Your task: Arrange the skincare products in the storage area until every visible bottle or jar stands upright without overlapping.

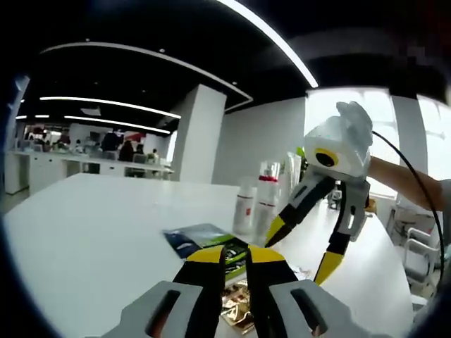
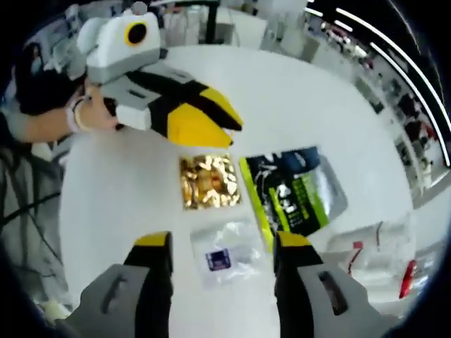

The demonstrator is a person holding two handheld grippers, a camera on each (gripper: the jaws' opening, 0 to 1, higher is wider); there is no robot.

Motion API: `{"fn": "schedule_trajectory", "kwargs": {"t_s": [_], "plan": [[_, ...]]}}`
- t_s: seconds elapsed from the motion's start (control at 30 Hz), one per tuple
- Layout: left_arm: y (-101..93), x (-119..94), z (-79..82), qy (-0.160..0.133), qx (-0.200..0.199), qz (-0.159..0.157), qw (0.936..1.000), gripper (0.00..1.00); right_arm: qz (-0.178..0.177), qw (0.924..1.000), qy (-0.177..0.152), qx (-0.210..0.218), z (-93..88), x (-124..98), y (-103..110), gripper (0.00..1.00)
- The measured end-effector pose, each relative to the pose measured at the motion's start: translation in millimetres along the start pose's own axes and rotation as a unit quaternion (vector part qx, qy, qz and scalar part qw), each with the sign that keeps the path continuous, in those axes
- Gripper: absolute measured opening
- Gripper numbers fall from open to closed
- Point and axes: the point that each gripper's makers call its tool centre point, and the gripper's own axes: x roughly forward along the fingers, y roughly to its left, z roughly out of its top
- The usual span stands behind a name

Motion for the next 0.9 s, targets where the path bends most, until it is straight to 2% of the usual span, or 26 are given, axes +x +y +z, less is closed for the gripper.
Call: {"fn": "schedule_trajectory", "kwargs": {"t_s": [0.07,0.17,0.23,0.27,0.33,0.37,0.47,0.53,0.57,0.6,0.7,0.73,0.77,0.83,0.9], "plan": [[0.1,-1,0.8,-0.004,0.001,0.003,1.0,0.17,-0.016,0.9987,-0.044,0.018,9.1,0,-1,0.66],[3.4,-1,2.1,-0.008,-0.001,0.007,0.9999,0.19,-0.042,0.992,-0.113,0.037,18.2,-1,-2,0.73],[6.8,-1,3.6,-0.012,-0.004,0.011,0.9999,0.2,-0.041,0.9877,-0.143,0.047,19.6,-2,3,0.77],[8.5,-2,5.1,-0.016,-0.005,0.014,0.9998,0.21,-0.043,0.9829,-0.165,0.069,20.1,-3,5,0.78],[8.5,-3,6.6,-0.022,-0.005,0.017,0.9996,0.24,-0.047,0.9751,-0.199,0.087,23.3,-7,7,0.81],[8.9,-3,7.4,-0.025,-0.005,0.019,0.9995,0.26,-0.049,0.9687,-0.223,0.097,25.5,-10,10,0.82],[11.2,-4,8.8,-0.031,0.001,0.027,0.9991,0.36,-0.047,0.9564,-0.265,0.114,24.6,-16,16,0.87],[13.3,-3,9.8,-0.035,0.0,0.031,0.9989,0.44,-0.035,0.9493,-0.283,0.132,23.2,-19,20,0.96],[15.0,-3,10.8,-0.038,-0.002,0.032,0.9987,0.47,-0.038,0.9422,-0.3,0.144,21.7,-22,19,1.0],[16.3,-3,11.4,-0.04,-0.004,0.033,0.9986,0.5,-0.035,0.9413,-0.302,0.147,20.6,-22,21,0.99],[17.5,-4,15.0,-0.05,-0.015,0.033,0.9981,0.63,-0.074,0.9244,-0.336,0.165,10.1,-35,7,1.0],[15.8,-4,17.4,-0.056,-0.021,0.029,0.9978,0.68,-0.082,0.9262,-0.328,0.167,1.3,-38,5,1.0],[14.7,-5,17.9,-0.057,-0.023,0.027,0.9977,0.73,-0.096,0.9231,-0.33,0.172,-3.1,-41,0,1.0],[10.8,-6,20.0,-0.062,-0.027,0.022,0.9975,0.81,-0.135,0.9113,-0.346,0.178,-11.9,-52,-12,1.0],[7.0,-7,21.7,-0.066,-0.033,0.013,0.9972,0.84,-0.154,0.9068,-0.346,0.186,-22.0,-59,-17,1.0]]}}
